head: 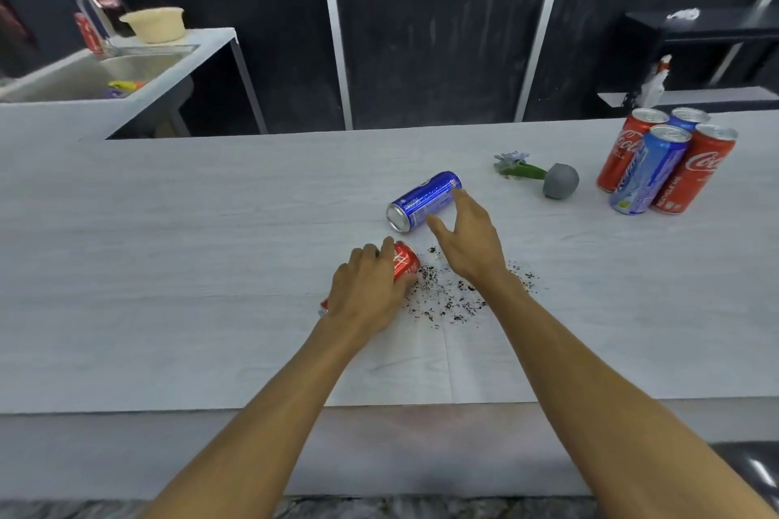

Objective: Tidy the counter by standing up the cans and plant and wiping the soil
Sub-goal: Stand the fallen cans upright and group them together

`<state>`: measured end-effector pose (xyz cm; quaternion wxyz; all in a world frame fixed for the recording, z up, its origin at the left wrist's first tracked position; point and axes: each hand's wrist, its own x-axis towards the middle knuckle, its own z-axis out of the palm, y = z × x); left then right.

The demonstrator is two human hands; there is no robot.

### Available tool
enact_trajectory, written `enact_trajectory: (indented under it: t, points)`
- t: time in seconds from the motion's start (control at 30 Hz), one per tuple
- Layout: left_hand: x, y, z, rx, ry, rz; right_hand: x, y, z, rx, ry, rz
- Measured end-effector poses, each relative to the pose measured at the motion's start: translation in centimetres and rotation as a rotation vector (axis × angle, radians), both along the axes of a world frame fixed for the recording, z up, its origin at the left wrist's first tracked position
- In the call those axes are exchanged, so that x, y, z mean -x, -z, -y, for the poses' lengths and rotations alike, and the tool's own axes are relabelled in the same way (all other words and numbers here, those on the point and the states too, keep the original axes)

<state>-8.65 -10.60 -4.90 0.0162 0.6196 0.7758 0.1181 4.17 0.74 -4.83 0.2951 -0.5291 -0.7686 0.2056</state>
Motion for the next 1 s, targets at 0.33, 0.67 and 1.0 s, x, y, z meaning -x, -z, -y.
enact_trajectory:
  t: [0.33,0.67,1.0]
  points:
    - [4.3,-1.8,-4.5,-0.147,-0.110,0.140,3.4,0.1,-3.9,0.116,0.130,0.026]
    - [6.6,-0.6,-10.0,-0.203,-0.159,0.237,6.3,1.1,-7.8,0.330,0.400,0.117]
    - [7.4,-0.1,-11.1,-0.280,-0.229,0.323,8.3,1.2,-10.2,0.455,0.510,0.039]
